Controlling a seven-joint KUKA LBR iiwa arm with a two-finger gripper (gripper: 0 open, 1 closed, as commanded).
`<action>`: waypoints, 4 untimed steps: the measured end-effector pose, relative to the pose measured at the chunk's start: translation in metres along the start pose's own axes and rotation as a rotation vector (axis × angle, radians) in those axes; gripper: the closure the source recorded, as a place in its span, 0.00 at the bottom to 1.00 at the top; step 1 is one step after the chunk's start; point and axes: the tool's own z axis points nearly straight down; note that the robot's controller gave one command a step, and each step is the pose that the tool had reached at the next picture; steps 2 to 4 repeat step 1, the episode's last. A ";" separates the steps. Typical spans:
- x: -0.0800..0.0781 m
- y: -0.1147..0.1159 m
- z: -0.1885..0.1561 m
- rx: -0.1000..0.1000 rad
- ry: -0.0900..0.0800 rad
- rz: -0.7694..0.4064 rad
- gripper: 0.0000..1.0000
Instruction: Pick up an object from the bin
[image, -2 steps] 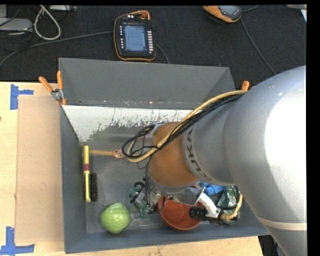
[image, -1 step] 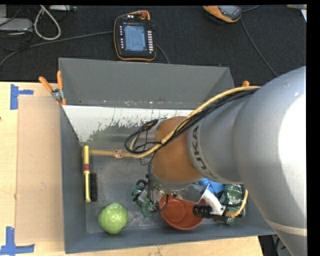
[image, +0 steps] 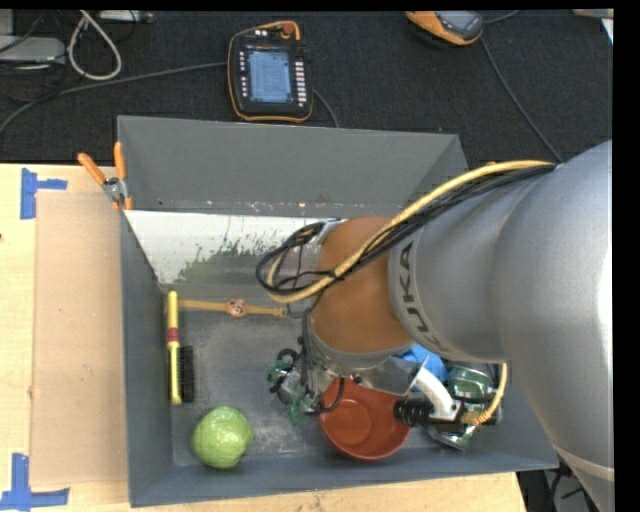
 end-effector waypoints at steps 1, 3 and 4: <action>0.001 -0.001 -0.029 0.001 0.000 0.000 1.00; 0.001 -0.001 -0.029 0.001 0.000 0.000 1.00; 0.001 -0.001 -0.029 0.001 0.000 0.000 1.00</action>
Offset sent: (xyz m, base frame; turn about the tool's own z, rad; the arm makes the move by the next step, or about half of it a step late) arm -0.0004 -0.0001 0.0448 -0.0003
